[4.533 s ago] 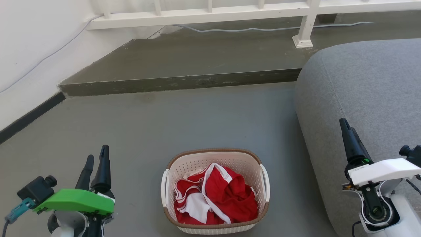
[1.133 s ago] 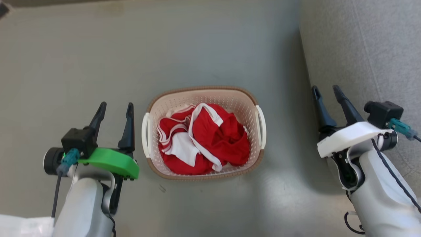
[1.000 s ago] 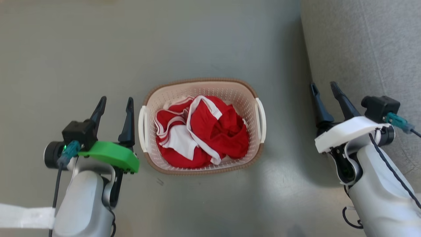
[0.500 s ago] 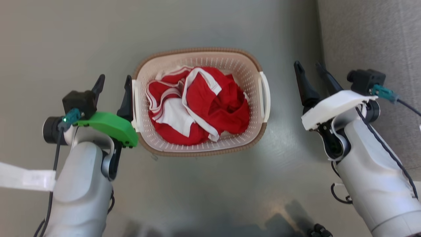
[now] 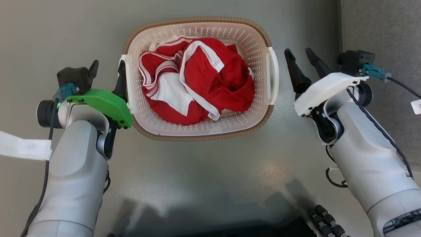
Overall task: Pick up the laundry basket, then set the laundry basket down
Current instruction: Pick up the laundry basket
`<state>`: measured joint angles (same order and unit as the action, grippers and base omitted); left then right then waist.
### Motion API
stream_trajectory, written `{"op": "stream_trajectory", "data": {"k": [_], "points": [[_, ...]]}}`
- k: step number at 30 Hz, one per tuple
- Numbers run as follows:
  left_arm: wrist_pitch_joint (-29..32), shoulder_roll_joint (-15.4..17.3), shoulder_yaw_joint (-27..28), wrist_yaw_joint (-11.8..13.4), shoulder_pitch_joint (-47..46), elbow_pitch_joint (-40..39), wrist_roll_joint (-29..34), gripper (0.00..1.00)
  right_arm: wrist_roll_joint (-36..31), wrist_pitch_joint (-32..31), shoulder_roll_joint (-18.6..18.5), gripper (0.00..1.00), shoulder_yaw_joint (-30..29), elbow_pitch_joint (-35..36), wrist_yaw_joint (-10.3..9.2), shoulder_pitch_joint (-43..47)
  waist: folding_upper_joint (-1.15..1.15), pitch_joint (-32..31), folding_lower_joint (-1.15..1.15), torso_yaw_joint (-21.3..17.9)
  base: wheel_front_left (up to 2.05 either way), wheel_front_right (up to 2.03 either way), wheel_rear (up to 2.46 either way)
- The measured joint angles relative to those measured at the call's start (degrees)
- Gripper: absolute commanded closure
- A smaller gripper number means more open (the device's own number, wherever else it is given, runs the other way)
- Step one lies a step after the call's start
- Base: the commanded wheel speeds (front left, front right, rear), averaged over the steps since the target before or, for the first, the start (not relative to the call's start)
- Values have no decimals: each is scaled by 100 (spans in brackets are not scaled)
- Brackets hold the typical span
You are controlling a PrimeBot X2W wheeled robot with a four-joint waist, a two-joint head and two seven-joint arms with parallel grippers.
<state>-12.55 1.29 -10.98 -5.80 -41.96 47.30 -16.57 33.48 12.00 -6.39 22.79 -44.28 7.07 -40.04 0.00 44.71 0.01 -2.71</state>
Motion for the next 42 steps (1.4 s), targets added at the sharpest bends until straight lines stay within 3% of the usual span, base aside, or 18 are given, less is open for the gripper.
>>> {"op": "stream_trajectory", "data": {"k": [33, 34, 35, 36, 37, 38, 39, 40, 42], "points": [[358, -14, -419, -125, -1156, 1341, -419, 0, 689, -246, 126, 0, 1027, -1035, 5, -941, 0, 1178, 0, -56, 0, 0, 0], [342, -14, -427, -125, -1177, 1354, -438, 0, 722, -246, 130, 1, 1058, -1050, 5, -971, 0, 1186, 0, -55, 0, 0, 0], [342, -14, -437, -125, -1203, 1365, -443, 0, 756, -246, 132, 26, 1081, -1062, 5, -1006, 0, 1193, 0, -53, 0, 0, 0], [339, -14, -450, -125, -1228, 1374, -444, 9, 782, -246, 134, 60, 1101, -1069, 5, -1036, 0, 1199, 0, -51, 0, 0, 0], [334, -14, -465, -125, -1251, 1391, -445, 43, 799, -246, 135, 86, 1123, -1077, 5, -1057, 0, 1202, 0, -48, 0, 0, 0], [333, -15, -482, -126, -1272, 1417, -454, 43, 812, -246, 136, 86, 1149, -1088, 5, -1076, 0, 1205, -1, -46, 0, 0, 0], [318, -15, -502, -126, -1290, 1454, -480, 69, 834, -245, 136, 100, 1177, -1102, 5, -1098, 0, 1207, 0, -44, 0, 0, 0], [291, -15, -525, -126, -1305, 1489, -495, 99, 847, -244, 146, 100, 1214, -1104, 19, -1117, 0, 1208, 0, -43, 0, 0, 0], [285, -29, -564, -154, -1321, 1516, -513, 100, 870, -221, 185, 100, 1266, -1111, 4, -1142, 0, 1206, -1, -42, 0, 0, 0]]}}
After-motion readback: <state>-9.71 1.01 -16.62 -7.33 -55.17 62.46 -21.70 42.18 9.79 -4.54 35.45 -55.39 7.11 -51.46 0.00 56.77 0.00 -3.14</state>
